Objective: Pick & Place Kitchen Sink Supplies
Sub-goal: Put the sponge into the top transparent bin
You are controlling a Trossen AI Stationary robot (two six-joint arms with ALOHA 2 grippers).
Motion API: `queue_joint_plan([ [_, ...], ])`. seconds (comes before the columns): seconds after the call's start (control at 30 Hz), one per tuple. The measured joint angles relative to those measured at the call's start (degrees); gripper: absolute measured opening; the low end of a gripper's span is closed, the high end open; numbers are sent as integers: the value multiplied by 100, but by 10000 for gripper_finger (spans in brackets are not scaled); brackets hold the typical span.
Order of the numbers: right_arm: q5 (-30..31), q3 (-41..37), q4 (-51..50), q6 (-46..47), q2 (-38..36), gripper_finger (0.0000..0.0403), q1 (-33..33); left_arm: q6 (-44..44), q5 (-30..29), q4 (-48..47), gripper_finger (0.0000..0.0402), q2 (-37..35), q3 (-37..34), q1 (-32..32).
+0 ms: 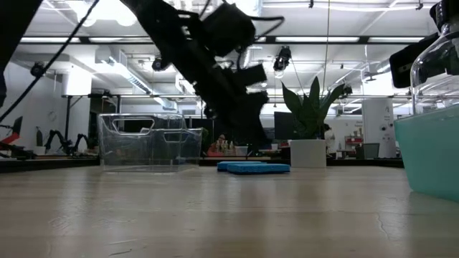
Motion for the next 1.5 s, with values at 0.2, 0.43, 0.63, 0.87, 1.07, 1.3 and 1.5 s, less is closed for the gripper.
queue_joint_plan([
  [0.2, 1, 0, 0, -1, 0, 8, 1, 99, -249, -463, 202, 480, 451, 7],
  [0.43, 1, 0, 0, -1, 0, 8, 1, 108, -274, -679, 195, 688, 523, 42],
  [0.63, 1, 0, 0, -1, 0, 8, 1, 87, 105, -825, 128, 701, 521, 109],
  [0.87, 1, 0, 0, 1, 0, 8, 0, 43, 323, -903, 10, 725, 512, 181],
  [1.07, 1, 0, 0, -1, 0, 8, -1, 75, 394, -1021, 2, 692, 607, 154],
  [1.3, 1, 0, 3, -1, 0, 8, 0, 71, 443, -1117, 0, 177, 657, 107],
  [1.5, 1, 0, -2, -1, 0, 8, 0, 67, 337, -1397, 0, -468, 657, 105],
])
